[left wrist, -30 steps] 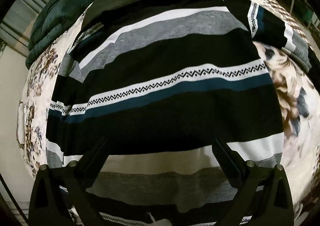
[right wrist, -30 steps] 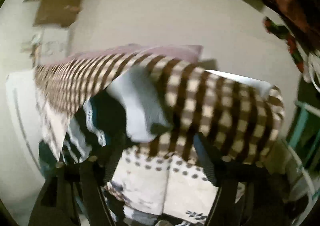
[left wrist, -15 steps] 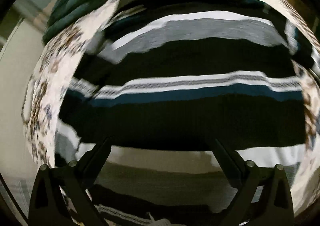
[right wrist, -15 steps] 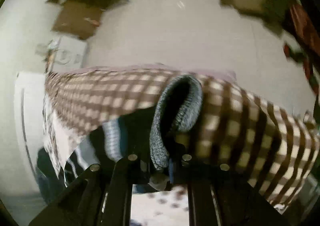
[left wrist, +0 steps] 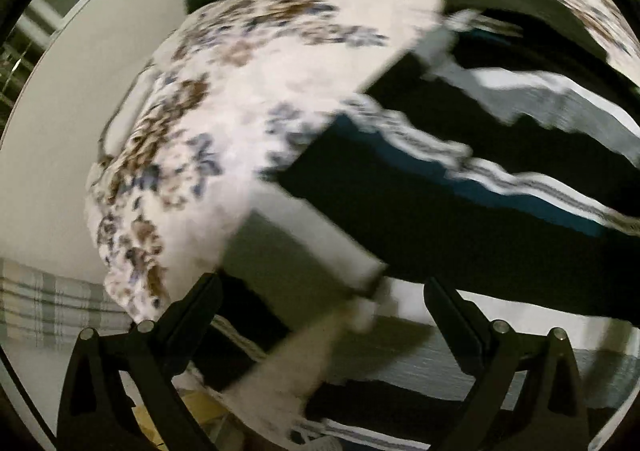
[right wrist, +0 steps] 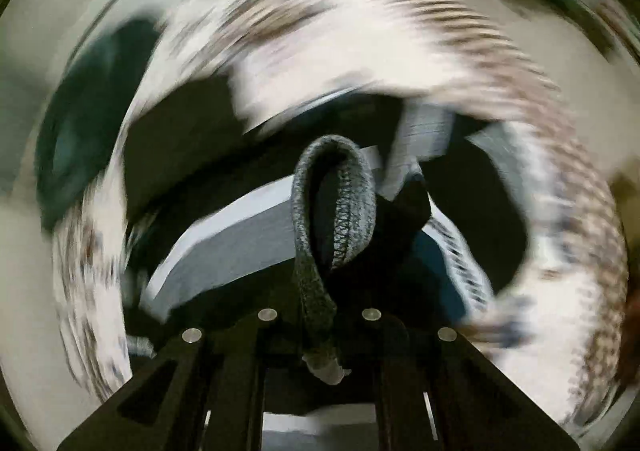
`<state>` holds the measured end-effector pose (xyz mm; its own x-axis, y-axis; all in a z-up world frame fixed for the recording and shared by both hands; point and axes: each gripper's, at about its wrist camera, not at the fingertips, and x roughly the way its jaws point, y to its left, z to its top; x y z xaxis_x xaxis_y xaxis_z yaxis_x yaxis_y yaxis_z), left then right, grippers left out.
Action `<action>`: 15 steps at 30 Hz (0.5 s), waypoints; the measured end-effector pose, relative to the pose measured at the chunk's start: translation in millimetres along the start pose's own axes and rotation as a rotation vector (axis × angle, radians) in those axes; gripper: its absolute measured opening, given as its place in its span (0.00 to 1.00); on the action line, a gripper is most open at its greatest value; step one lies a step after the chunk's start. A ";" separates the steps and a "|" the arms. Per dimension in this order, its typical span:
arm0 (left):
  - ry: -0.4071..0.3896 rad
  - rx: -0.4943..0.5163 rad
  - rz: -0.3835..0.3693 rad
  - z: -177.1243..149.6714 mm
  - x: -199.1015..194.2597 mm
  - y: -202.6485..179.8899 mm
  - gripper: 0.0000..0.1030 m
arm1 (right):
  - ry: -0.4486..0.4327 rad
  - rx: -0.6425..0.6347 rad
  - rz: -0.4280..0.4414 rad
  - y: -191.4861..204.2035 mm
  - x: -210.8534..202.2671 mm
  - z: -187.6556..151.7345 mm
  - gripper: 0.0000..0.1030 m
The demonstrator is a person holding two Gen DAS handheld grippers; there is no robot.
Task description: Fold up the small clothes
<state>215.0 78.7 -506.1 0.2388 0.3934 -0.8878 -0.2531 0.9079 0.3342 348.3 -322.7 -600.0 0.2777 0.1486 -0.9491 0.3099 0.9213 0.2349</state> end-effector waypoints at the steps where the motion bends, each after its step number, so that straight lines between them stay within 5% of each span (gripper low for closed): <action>1: 0.000 -0.018 0.008 0.9 5.0 13.4 1.00 | 0.021 -0.043 0.004 35.7 17.9 -0.9 0.11; 4: 0.007 -0.059 0.024 1.3 18.5 42.4 1.00 | 0.117 -0.202 0.013 155.6 80.8 -12.7 0.10; 8: 0.034 -0.115 0.030 -0.5 41.0 79.5 1.00 | 0.166 -0.396 -0.031 263.2 129.4 -43.9 0.10; 11: 0.057 -0.156 0.018 -2.5 51.4 105.1 1.00 | 0.236 -0.390 -0.043 271.2 156.4 -46.8 0.17; 14: 0.072 -0.209 -0.022 -6.7 59.7 135.2 1.00 | 0.274 -0.280 0.068 244.0 143.6 -45.3 0.40; 15: 0.084 -0.228 -0.047 -9.7 64.3 146.2 1.00 | 0.264 -0.259 0.088 233.2 133.1 -44.8 0.55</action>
<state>184.3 235.3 -517.4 0.1785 0.3293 -0.9272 -0.4506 0.8650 0.2205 416.8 -72.0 -680.9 0.0389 0.2877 -0.9569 0.0461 0.9561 0.2893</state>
